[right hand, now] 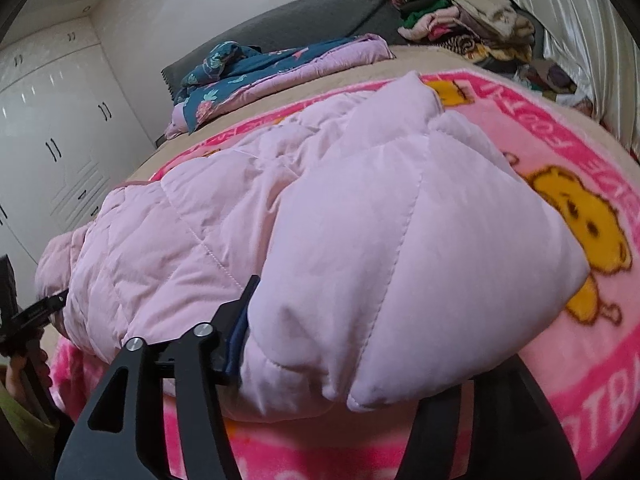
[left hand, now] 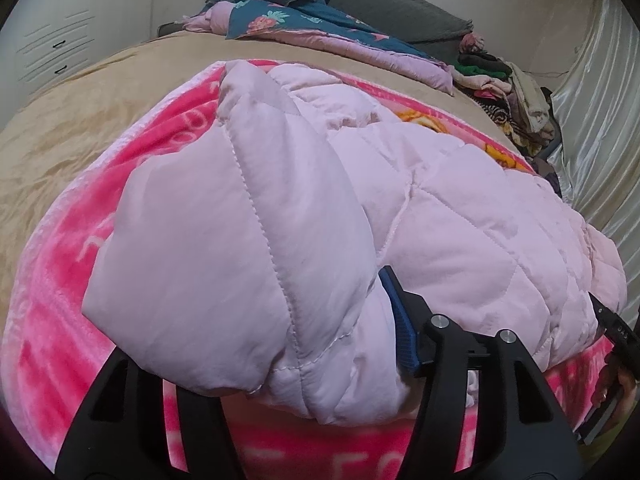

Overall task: Fold large clothes
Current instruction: 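Fold the held jacket side over the rest with both grippers, then open both grippers and pull them back from the folded jacket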

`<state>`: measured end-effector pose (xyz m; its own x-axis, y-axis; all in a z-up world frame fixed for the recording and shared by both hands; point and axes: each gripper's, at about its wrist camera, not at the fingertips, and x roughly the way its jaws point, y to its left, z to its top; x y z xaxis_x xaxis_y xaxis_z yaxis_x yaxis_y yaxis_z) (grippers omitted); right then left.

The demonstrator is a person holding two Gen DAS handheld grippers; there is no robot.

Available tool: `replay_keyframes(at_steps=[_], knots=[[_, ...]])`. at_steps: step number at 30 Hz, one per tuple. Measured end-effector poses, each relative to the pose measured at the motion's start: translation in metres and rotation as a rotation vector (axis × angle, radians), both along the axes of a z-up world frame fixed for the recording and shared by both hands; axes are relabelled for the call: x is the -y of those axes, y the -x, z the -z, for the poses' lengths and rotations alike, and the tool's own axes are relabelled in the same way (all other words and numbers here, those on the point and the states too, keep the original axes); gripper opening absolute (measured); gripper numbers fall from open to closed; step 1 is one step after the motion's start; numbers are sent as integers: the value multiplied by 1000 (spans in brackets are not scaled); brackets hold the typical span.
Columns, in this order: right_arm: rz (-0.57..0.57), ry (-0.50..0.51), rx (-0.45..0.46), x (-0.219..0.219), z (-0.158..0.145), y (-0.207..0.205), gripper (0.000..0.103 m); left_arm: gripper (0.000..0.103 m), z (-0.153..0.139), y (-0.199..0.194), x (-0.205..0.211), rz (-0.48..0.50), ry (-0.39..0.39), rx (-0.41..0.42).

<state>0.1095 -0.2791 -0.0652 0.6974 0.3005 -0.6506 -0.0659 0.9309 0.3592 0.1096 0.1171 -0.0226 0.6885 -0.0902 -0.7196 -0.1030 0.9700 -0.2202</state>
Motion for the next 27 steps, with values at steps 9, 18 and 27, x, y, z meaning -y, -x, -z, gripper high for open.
replay_keyframes(at_steps=[9,18,27], knots=[[24,-53,-61,5,6,-4,72,57,6,-2,2,-16,-12,-29],[35,-78,-114,12,4,-1,89,60,8,-2,0,-35,-11,-40],[12,-26,-118,14,-11,23,96,90,-2,12,1,-67,-36,-60]])
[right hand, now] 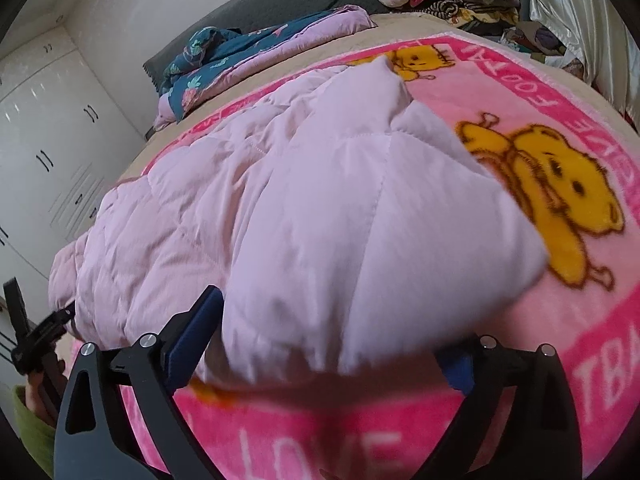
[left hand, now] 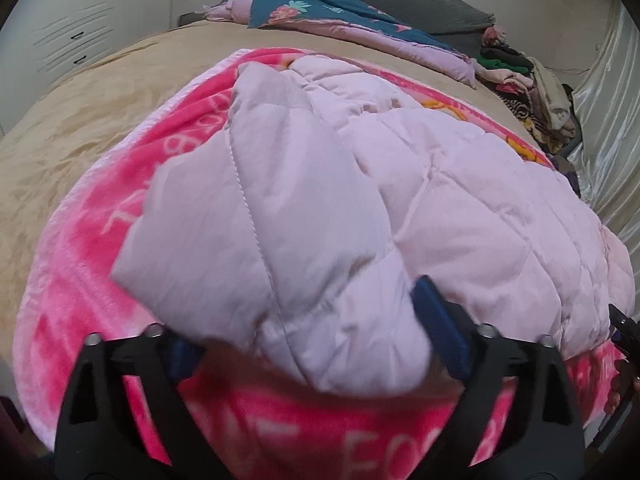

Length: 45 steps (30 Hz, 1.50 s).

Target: Fold large clothes

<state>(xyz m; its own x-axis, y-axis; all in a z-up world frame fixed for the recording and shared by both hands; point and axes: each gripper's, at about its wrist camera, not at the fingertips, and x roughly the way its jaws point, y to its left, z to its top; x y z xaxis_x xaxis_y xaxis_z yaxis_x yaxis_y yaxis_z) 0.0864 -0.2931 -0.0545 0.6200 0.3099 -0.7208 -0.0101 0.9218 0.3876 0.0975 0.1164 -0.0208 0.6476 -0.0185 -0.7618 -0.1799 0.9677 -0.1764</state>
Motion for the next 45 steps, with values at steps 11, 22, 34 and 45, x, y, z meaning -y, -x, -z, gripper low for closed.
replay_keyframes(at_steps=[11,22,34,45], knots=[[12,87,83,4,-35,40,99,93,-21,28,7,11,-47,16],[-48,167,231,-24,-84,70,99,94,-58,62,27,66,-80,130],[-114,248,356,-70,-109,101,99,94,-78,84,47,102,-86,208],[-144,219,410,-100,-107,118,99,94,-72,96,57,118,-79,234]])
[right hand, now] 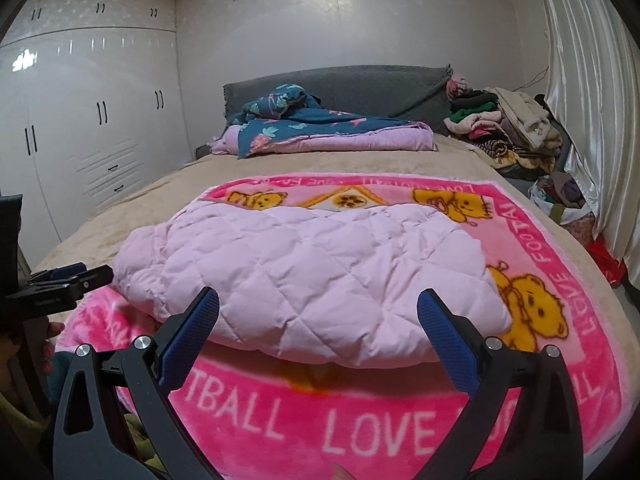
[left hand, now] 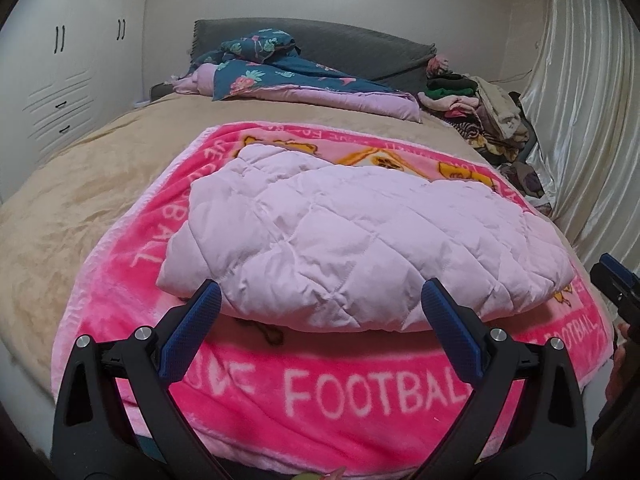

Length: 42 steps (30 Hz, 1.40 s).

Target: Fold large clothes

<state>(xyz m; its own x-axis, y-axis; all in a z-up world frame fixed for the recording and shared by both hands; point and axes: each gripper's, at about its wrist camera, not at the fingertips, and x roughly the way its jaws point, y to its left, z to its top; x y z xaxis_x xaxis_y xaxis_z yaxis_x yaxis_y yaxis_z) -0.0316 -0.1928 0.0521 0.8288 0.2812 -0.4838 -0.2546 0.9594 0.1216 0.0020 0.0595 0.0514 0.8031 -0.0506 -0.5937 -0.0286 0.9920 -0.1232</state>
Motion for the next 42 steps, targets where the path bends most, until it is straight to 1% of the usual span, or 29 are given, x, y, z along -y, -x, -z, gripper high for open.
replay_keyframes(at_steps=[5,9,12,18,25,42], knots=[[4,11,-9,-14,15,3,99,94,10,3,8,16,-6,0],[-11,44,-56,-28,30,-2,99,94,21,1,13,34,-5,-14],[-18,47,-92,-35,40,-7,99,94,29,-2,16,44,-6,-31],[-33,59,-116,-48,52,-12,99,94,39,-5,15,44,-8,-51],[-48,57,-137,-52,56,-14,99,94,42,-7,14,35,-9,-61],[-44,46,-129,-48,50,-11,99,94,40,-7,12,25,-23,-60]])
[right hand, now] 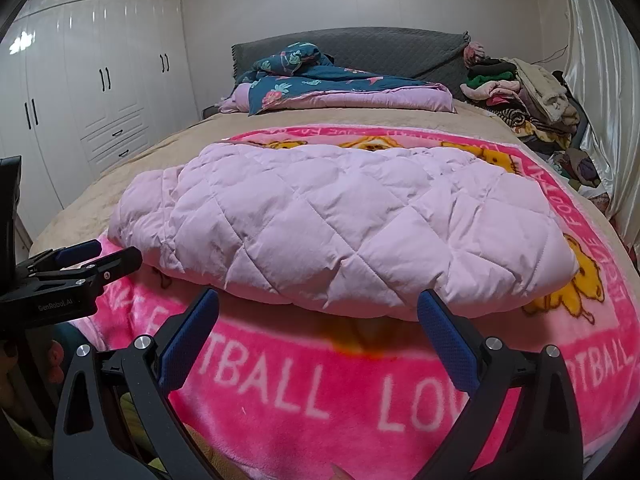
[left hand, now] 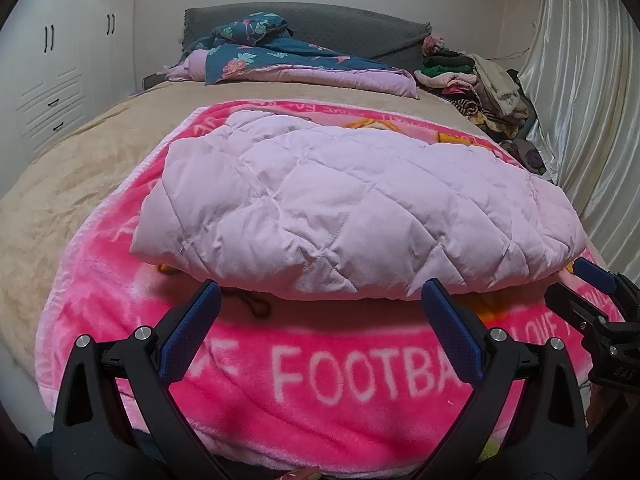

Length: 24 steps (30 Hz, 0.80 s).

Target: Fold large clothes

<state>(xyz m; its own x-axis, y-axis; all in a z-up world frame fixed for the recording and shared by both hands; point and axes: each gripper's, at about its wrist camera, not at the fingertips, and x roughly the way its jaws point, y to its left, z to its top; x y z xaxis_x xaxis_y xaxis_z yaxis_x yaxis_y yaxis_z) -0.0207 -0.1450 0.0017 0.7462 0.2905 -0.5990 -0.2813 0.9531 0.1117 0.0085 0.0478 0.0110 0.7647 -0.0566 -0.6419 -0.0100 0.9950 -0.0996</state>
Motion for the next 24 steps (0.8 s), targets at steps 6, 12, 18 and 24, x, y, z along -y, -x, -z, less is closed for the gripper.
replay_keyframes(at_steps=[6,12,18,24], knots=[[1,-3,2,0,-1,0,99,94,0,0,0,-1,-1,0],[5,-3,5,1,-3,0,99,94,0,0,1,-1,-4,1],[3,-4,4,2,-3,0,99,94,-1,1,1,-4,-5,1],[4,-3,3,3,-3,0,99,94,-2,1,-1,-5,-10,1]])
